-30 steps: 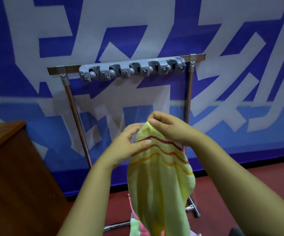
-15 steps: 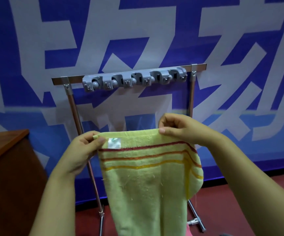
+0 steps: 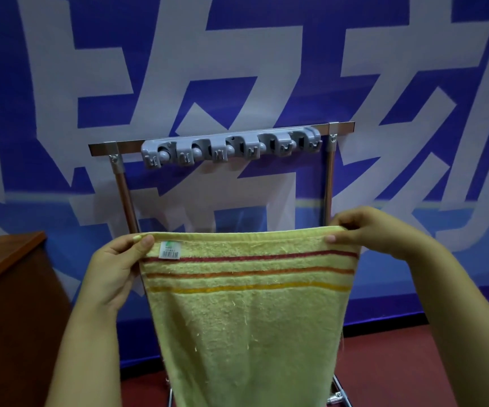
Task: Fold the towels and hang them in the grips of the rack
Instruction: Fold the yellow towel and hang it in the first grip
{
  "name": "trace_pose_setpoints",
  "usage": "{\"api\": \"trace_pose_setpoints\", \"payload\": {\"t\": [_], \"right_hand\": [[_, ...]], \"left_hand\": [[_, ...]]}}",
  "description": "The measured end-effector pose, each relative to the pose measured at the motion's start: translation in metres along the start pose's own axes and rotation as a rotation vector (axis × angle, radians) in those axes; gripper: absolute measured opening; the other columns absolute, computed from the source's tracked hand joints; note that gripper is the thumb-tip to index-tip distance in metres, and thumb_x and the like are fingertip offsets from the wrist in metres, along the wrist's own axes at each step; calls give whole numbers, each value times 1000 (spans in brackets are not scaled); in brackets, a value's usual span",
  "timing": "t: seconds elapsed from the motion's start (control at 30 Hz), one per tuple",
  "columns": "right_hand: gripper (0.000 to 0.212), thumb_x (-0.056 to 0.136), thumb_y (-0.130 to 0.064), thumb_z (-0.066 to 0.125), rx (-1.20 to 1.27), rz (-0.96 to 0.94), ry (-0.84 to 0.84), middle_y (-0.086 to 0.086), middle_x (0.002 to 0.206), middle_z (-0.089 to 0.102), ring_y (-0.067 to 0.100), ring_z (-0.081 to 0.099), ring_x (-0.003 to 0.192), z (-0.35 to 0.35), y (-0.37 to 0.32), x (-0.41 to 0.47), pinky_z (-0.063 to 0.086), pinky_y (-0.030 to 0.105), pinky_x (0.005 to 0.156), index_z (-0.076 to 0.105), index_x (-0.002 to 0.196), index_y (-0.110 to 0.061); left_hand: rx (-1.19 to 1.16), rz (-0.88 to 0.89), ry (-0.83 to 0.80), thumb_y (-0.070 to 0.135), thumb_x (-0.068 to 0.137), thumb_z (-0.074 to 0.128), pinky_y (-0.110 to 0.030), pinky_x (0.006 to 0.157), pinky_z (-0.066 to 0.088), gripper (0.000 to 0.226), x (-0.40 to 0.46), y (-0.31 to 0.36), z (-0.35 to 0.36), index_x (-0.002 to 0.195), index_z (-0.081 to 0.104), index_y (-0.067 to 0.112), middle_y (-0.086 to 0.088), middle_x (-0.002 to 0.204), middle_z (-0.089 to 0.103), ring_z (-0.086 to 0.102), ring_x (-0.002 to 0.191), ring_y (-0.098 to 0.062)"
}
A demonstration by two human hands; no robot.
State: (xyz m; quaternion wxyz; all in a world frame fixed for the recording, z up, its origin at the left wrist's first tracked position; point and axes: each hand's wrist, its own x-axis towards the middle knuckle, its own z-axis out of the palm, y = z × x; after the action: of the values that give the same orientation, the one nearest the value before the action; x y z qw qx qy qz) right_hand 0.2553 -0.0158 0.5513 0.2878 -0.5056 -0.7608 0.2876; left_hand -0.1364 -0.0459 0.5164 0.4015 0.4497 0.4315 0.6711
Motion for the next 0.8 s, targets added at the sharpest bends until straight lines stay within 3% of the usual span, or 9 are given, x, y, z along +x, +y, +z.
{"api": "trace_pose_setpoints", "payload": {"t": [0.13,0.23,0.37,0.5,0.6,0.67,0.8], "right_hand": [[9,91,-16,57,147,-31,46,7,83,64,23,64,83,-2,12,-1,54,36,79,65,89,-15],[10,88,-19,61,235,-28,148,11,82,64,23,64,78,1,15,0,55,35,75,65,90,-10],[15,81,-20,67,493,54,394,5,68,62,18,59,66,11,15,2,53,26,61,62,77,-7],[19,68,-29,68,1056,163,242,3,60,69,17,66,60,29,7,1,55,24,52,70,66,-10],[33,84,-26,58,1332,264,214,3,50,64,10,63,47,48,6,4,53,21,47,69,59,-8],[34,82,-21,59,1339,270,242,-1,46,59,7,57,43,57,5,4,51,19,44,69,51,-9],[23,94,-10,49,1241,171,243,0,54,64,6,62,50,74,-8,1,54,19,52,65,77,-4]], "left_hand": [[-48,-7,-15,22,56,72,-20,54,56,15,-1,3,-1,68,72,13,1,62,70,67,58,-9],[-83,-19,-11,27,48,74,-21,53,56,16,-2,6,-1,59,72,16,1,59,69,66,56,-9],[-164,-75,21,18,71,62,-23,53,57,8,-2,4,-2,66,68,15,2,59,69,66,55,-9],[-248,-250,38,23,81,60,-30,59,60,12,0,-9,-1,87,60,12,-3,69,71,69,63,-12],[-315,-340,67,21,90,55,-33,67,58,11,-2,-21,11,88,60,12,-5,73,71,70,65,-13],[-354,-330,62,16,91,53,-31,65,60,11,-6,-26,23,86,61,10,-7,73,70,70,67,-15],[-359,-293,-20,4,91,51,-26,64,59,11,-23,-22,57,91,62,2,-9,73,71,69,71,-16]]}}
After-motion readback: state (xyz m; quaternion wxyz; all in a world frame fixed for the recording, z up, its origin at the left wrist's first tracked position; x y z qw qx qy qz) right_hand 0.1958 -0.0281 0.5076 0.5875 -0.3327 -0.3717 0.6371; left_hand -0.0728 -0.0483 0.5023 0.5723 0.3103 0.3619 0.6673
